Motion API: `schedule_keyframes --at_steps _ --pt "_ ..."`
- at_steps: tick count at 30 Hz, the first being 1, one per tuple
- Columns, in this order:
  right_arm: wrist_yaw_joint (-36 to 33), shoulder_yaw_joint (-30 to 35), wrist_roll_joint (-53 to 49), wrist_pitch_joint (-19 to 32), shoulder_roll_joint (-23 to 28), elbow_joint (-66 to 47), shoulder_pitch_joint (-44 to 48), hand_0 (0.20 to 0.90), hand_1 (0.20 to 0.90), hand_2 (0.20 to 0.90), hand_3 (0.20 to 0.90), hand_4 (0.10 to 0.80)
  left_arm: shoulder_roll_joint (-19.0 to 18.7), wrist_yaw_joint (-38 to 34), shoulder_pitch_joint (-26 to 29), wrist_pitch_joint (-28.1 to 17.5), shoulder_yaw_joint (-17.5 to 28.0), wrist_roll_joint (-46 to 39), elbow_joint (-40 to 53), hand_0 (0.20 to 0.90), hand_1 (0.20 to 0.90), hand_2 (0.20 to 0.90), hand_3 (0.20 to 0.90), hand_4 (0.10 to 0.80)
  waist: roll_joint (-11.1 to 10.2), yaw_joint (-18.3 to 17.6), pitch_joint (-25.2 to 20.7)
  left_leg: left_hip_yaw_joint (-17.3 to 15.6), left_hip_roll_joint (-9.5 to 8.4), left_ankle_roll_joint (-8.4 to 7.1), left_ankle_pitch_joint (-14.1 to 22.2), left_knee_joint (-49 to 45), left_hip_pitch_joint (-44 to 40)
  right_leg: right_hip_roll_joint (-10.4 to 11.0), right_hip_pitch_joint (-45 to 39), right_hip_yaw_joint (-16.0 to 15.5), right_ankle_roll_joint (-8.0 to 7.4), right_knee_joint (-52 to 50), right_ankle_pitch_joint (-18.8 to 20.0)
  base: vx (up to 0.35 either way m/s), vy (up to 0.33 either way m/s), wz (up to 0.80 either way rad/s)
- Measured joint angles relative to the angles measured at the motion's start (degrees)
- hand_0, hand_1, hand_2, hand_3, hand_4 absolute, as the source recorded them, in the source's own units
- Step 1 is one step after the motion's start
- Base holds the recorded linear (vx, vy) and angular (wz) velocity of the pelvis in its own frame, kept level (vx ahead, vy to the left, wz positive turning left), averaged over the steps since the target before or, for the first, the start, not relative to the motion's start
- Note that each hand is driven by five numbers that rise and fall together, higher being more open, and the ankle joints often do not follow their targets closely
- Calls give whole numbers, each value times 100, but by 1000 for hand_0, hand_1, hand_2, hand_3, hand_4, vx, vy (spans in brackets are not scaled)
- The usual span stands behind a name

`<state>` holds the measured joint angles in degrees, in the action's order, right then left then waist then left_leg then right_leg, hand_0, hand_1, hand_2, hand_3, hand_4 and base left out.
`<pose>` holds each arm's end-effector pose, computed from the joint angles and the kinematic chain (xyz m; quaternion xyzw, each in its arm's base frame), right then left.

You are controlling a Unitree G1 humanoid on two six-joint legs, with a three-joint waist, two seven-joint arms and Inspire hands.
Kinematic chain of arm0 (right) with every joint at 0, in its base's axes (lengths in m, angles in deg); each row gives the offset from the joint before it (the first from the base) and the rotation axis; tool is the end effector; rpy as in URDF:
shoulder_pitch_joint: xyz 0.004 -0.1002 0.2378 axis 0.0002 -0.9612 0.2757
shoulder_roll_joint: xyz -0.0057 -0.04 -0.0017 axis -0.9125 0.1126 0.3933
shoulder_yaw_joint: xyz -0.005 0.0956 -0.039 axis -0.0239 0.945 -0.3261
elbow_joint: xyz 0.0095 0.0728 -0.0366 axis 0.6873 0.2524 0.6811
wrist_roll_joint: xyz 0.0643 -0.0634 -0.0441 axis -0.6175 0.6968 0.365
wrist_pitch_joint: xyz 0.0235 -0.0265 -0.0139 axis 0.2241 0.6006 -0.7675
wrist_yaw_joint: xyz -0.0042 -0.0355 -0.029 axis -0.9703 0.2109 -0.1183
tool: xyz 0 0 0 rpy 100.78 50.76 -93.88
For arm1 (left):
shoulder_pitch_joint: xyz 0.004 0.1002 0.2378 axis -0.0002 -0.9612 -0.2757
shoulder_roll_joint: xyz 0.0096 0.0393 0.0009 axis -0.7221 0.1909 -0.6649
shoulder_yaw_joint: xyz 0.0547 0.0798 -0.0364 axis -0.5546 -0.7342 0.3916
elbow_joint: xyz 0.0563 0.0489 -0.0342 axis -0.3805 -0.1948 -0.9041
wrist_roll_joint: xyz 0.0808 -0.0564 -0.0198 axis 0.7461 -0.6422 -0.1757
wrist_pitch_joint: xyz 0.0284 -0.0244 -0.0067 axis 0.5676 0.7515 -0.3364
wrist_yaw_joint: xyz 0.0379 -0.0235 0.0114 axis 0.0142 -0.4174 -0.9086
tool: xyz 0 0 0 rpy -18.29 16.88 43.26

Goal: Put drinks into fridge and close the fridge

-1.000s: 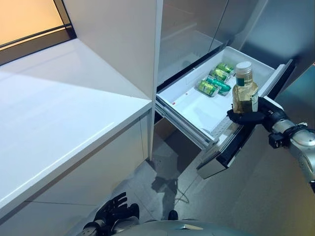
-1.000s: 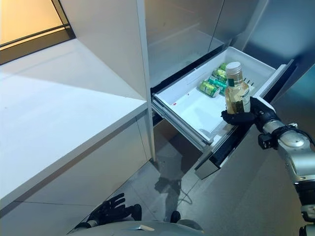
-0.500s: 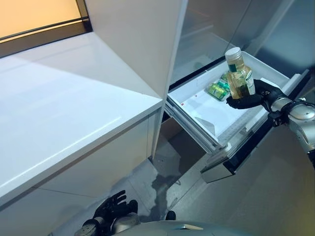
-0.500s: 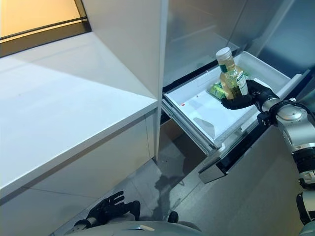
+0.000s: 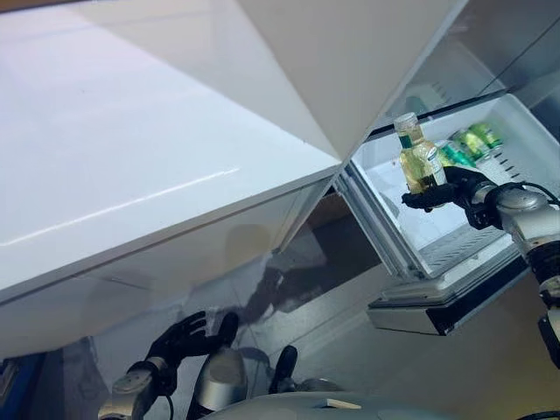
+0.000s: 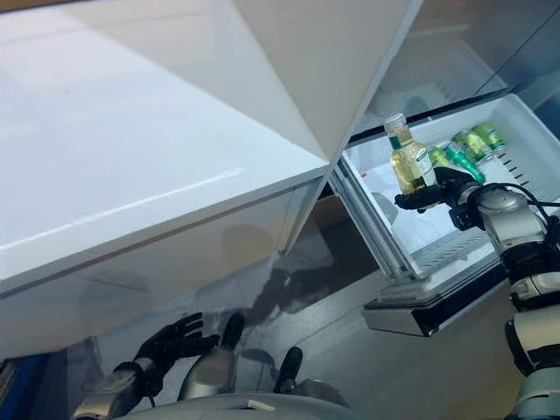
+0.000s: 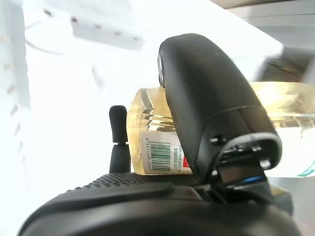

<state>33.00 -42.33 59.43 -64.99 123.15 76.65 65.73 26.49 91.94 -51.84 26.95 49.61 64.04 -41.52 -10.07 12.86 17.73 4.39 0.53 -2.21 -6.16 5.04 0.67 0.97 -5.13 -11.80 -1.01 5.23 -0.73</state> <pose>0.2953 -0.3267 0.1485 -0.2726 0.2701 0.0265 0.9230 0.1009 0.2749 -0.0689 0.0083 0.4252 0.0174 0.9049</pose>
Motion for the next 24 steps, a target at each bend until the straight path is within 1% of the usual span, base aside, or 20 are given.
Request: schedule_keyframes --at_steps 3,6,9,13,18,21,24 --pt "65 -51 132 -7 -123 330 23 300 300 300 200 100 -125 -7 1 109 0 -30 23 900 900 900 900 800 29 102 166 19 -13 3 -2 0 12 12 6 -7 0 0 0 -38 11 3" --pt "133 -51 308 -117 -239 680 147 300 300 300 200 100 -168 -6 -4 160 -10 -69 25 900 900 900 900 800 46 126 203 47 -26 15 -25 -1 149 23 123 -31 0 0 0 12 8 5" --pt "204 -51 460 -290 -376 992 298 300 300 300 200 100 -181 -70 33 451 -14 -102 173 900 900 900 900 800 56 158 212 55 -37 16 -29 -1 162 33 132 -34 0 -1 1 74 -16 4" --pt "746 -51 814 -501 -473 1671 880 300 300 300 200 100 -175 -116 374 794 -15 -124 185 900 900 900 900 800 55 188 212 55 -26 15 -29 -1 149 27 122 -26 0 -1 2 16 -8 1" --pt "1092 -51 1059 -517 -473 1860 1155 300 300 300 200 100 -182 -118 791 905 -11 -268 35 900 900 900 900 800 33 206 223 40 -24 14 -31 -1 142 26 121 -14 0 -1 5 -20 -2 -1" --pt "1346 -77 1239 -592 -476 1950 1157 300 300 300 200 100 -184 -119 914 909 -11 -293 20 900 900 900 900 800 2 246 238 35 -25 13 -31 -1 143 28 123 -10 0 -1 5 4 -10 0" --pt "1608 -186 1612 -720 -583 2304 1349 300 300 300 200 100 -190 -119 1011 911 -13 -337 -104 900 900 900 900 800 -53 253 264 34 -22 13 -31 -1 143 27 123 -12 0 -1 5 6 -10 0"
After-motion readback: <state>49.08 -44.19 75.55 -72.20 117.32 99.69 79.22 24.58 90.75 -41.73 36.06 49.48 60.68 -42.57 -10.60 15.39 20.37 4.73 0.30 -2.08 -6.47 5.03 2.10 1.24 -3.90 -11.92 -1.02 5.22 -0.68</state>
